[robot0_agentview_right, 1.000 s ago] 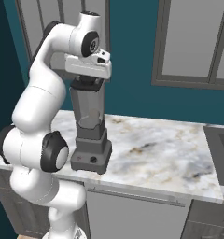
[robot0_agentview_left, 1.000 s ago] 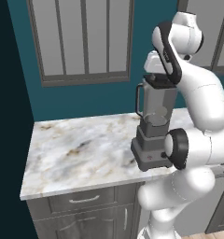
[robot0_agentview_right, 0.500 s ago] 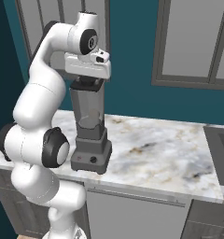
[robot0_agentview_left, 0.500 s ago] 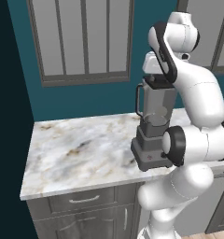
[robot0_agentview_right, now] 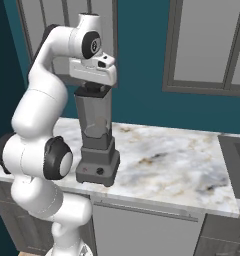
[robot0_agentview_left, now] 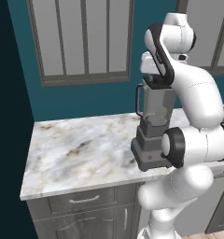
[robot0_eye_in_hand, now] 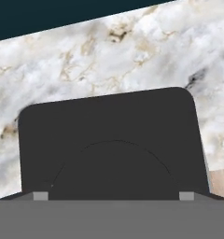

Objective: Open the blender lid, put the tangerine in the blender, close the lid, and start the blender.

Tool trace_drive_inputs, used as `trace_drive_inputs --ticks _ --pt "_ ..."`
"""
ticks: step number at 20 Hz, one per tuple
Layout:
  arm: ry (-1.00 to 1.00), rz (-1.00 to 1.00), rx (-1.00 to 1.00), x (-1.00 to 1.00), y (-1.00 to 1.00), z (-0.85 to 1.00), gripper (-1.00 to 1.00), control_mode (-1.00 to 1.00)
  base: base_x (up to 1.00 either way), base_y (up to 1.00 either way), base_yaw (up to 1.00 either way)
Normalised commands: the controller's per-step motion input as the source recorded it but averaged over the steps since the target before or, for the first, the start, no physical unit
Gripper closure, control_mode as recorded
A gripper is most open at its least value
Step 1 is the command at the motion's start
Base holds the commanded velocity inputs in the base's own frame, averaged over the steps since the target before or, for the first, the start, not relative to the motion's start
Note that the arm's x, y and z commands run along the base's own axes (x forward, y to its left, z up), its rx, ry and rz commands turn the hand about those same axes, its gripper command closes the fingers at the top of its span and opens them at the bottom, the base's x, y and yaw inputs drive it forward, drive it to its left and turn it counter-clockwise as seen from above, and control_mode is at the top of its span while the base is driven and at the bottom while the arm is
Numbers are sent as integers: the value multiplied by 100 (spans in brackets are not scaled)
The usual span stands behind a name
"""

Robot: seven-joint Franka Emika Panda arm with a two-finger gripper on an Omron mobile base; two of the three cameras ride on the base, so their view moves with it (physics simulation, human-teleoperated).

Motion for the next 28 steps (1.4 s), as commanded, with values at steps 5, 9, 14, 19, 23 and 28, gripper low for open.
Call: trace_drive_inputs --ticks 5,9,14,19,23,28 --pt "0 -9 0 0 5 -19 -100 -100 0 0 0" --pt "-5 0 0 0 0 0 -100 -100 0 0 0" --pt "-7 1 0 0 -2 0 -100 -100 0 0 0" --pt "-14 5 0 -1 -4 17 -100 -100 0 0 0" --pt "-29 3 0 -44 -5 63 -100 -100 0 0 0" --pt "-31 0 0 -98 2 -9 -100 -100 0 0 0"
